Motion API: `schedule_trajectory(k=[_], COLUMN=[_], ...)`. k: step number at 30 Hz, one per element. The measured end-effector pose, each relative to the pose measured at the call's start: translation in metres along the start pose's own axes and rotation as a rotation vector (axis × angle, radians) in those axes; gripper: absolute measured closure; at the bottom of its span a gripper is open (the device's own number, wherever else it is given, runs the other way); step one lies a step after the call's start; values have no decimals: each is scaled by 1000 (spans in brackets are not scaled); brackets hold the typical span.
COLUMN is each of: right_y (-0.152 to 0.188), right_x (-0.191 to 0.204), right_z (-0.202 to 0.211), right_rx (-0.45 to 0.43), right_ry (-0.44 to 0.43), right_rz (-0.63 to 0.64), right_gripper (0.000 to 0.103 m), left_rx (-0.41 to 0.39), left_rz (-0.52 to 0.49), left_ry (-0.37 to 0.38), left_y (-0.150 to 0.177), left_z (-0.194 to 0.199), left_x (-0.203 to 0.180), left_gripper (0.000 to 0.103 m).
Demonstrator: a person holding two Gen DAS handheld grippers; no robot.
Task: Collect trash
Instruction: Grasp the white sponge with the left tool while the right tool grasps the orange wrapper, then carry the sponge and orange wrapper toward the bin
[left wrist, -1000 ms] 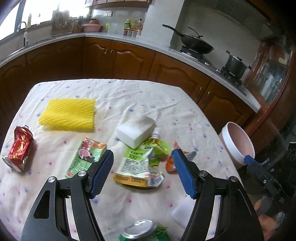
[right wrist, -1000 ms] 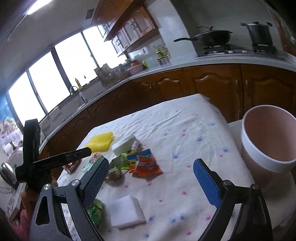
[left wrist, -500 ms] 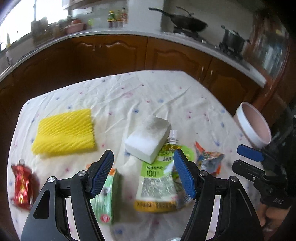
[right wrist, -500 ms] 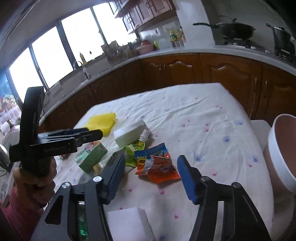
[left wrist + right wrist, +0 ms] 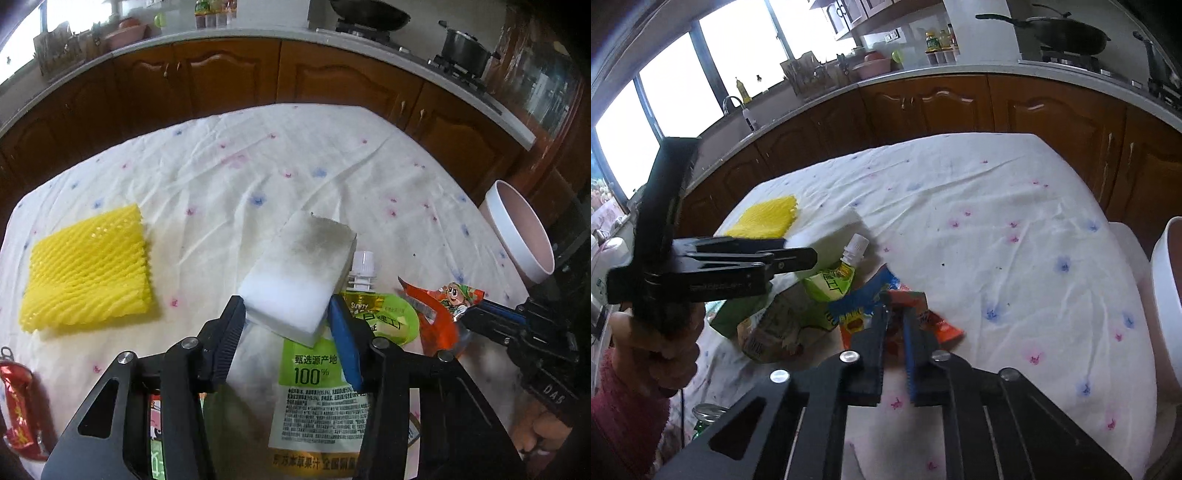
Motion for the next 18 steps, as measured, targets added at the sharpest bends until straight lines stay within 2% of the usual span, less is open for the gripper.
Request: schedule_trajectory(k=[7,18], right_y=[-3,0], right_x=[-7,-28], right_z=[18,59], right_rx=[-48,-119], right_ry=[-4,20], right_rz=[-34,-87], right_gripper=[100,100], left_rx=[-68,-156], left_rz=[-3,74], left_ry=[9,111], left_y=[-6,-10], left_z=[21,72], left_x=[-3,-30], left_gripper=[63,63])
Point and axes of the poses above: each gripper's, at about its wrist camera, not at the fingertips, and z roughly against the way its jaws point, x to its left, y to its underside, the point moved 9 cm from there along -z, roughly the way its jaws point, and after that the axes turned 12 degrees about z, right-handed, at the moved point
